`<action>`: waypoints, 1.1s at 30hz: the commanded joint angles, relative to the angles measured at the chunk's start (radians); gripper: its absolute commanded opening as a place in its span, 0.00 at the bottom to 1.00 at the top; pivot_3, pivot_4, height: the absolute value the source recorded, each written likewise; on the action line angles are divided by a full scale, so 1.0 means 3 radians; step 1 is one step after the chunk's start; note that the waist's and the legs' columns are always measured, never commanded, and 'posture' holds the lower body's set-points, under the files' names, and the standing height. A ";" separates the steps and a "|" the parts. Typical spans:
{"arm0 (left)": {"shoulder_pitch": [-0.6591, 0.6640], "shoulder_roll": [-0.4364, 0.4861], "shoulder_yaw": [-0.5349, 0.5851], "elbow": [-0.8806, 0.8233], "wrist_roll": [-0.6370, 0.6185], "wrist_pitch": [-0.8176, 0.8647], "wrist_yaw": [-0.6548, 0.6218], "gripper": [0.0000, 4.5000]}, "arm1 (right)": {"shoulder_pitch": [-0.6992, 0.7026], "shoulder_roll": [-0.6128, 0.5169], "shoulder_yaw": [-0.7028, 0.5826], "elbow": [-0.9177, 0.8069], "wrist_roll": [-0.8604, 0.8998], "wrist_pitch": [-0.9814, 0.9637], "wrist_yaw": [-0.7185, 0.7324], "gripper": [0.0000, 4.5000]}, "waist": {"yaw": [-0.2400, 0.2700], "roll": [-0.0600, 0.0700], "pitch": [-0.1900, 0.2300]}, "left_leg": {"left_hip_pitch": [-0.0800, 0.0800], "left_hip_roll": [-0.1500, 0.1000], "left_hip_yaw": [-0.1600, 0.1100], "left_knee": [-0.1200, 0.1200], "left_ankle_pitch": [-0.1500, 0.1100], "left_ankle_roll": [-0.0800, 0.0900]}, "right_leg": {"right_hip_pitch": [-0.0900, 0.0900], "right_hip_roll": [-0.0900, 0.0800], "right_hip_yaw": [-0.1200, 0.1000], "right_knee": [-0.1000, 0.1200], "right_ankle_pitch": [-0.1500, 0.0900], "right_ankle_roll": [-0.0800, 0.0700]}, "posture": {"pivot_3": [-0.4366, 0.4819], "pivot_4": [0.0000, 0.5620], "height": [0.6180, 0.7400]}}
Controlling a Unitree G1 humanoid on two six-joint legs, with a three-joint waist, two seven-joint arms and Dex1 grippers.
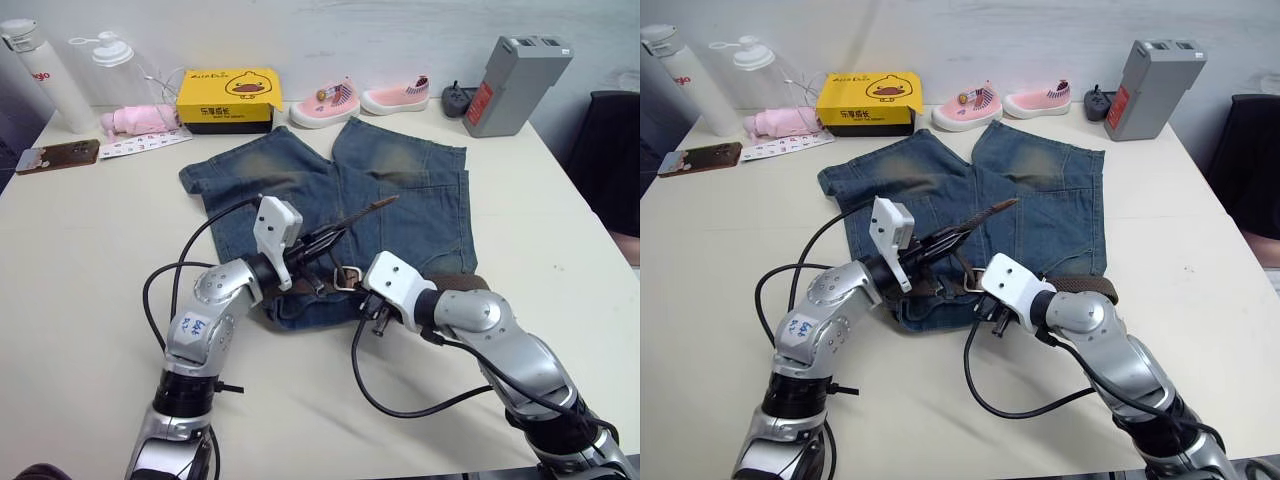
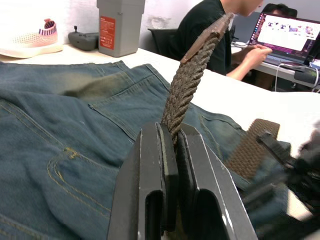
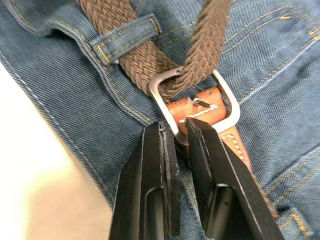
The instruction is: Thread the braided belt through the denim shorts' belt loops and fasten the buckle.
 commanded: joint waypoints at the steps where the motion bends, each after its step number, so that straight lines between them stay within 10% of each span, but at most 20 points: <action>1: 0.0320 0.0219 0.0150 -0.0382 -0.0112 0.0074 -0.0044 0.00 | 0.0078 -0.0109 0.0086 0.0128 -0.0083 -0.0015 -0.0072 0.15 | 0.0001 0.0000 -0.0001 | 0.0006 0.0002 0.0000 -0.0001 0.0000 0.0000 | 0.0006 0.0000 0.0000 -0.0002 0.0000 0.0000 | 0.48 0.27 0.32; 17: 0.0539 0.0289 0.0181 -0.0489 -0.0142 0.0057 0.0154 0.00 | -0.0157 0.0109 -0.0676 -0.0071 0.0665 0.0312 0.0021 0.15 | 0.0005 -0.0001 -0.0001 | 0.0007 0.0007 -0.0002 -0.0001 -0.0001 0.0001 | 0.0010 -0.0001 -0.0001 -0.0012 0.0000 -0.0001 | 0.48 0.27 0.32; 33: 0.0541 0.0285 0.0033 -0.0467 -0.0129 0.0072 0.0119 0.00 | -0.0068 -0.0256 -0.0505 0.0097 0.0646 0.0200 -0.0039 0.15 | 0.0005 -0.0001 -0.0001 | 0.0005 0.0007 -0.0001 -0.0003 -0.0001 0.0002 | 0.0008 -0.0001 -0.0001 -0.0014 0.0000 0.0000 | 0.48 0.27 0.32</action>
